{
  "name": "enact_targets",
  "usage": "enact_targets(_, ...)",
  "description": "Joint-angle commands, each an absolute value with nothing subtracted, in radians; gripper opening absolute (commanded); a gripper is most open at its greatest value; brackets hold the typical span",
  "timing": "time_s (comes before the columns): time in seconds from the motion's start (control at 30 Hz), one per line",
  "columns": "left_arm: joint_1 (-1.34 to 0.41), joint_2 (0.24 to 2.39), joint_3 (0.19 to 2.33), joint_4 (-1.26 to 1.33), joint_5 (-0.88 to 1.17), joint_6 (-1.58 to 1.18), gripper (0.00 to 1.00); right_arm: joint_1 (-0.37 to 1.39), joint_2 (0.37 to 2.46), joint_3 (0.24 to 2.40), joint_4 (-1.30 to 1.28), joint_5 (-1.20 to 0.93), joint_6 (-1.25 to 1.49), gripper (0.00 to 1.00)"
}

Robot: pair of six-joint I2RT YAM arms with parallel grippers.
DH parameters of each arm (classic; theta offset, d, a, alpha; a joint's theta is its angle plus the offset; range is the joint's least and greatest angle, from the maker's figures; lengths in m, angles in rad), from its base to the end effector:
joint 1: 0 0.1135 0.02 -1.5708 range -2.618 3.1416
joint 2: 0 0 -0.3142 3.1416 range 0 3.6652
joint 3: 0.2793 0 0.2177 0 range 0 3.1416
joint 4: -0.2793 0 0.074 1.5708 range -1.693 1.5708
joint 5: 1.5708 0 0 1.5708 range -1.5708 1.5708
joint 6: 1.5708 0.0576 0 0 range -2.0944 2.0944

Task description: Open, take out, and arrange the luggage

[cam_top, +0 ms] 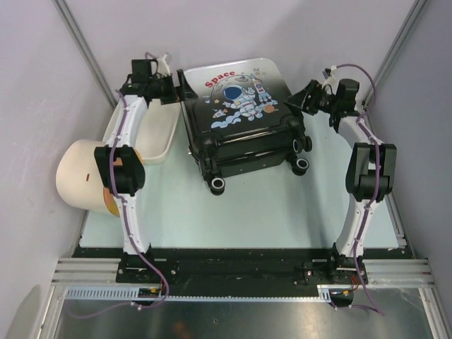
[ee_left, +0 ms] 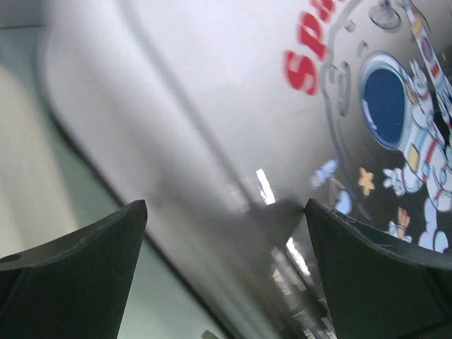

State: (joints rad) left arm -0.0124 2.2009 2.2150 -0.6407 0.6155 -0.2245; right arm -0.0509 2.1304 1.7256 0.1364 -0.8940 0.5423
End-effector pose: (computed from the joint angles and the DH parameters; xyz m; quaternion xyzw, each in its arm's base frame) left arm 0.5111 -0.0396 0.3594 0.0471 0.8586 -0.3191 0.3985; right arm 0.5105 0.0190 0.3233 -0.0409 0.7625 0.4664 0.4465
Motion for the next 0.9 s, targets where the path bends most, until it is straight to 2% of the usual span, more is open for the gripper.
enact_targets(0.0, -0.127, 2.197, 2.217, -0.624, 0.730, -0.104, 1.00, -0.005, 2.008, 1.424, 0.207, -1.100, 0.626, 0.79)
enact_targets(0.23, -0.256, 2.207, 2.157, -0.620, 0.845, -0.006, 0.96, 0.046, 1.731, 1.071, 0.204, -1.117, 0.562, 0.79)
enact_targets(0.3, -0.293, 2.218, 2.166, -0.620, 0.871, 0.030, 0.95, 0.043, 1.629, 1.020, 0.131, -1.121, 0.519, 0.80)
enact_targets(0.4, -0.340, 2.266, 2.229, -0.618, 0.853, 0.081, 0.95, 0.051, 1.493, 0.945, -0.035, -1.115, 0.376, 0.83)
enact_targets(0.6, -0.347, 2.391, 2.558, -0.615, 0.717, 0.145, 1.00, 0.063, 1.277, 0.838, -0.299, -1.056, 0.054, 0.90)
enact_targets(0.7, -0.330, 2.306, 2.566, -0.585, 0.592, 0.216, 1.00, 0.072, 1.215, 0.784, -0.318, -1.046, 0.018, 0.90)
enact_targets(0.87, -0.261, 2.074, 2.410, -0.572, 0.476, 0.196, 1.00, 0.187, 1.167, 0.747, -0.224, -1.016, 0.021, 0.88)
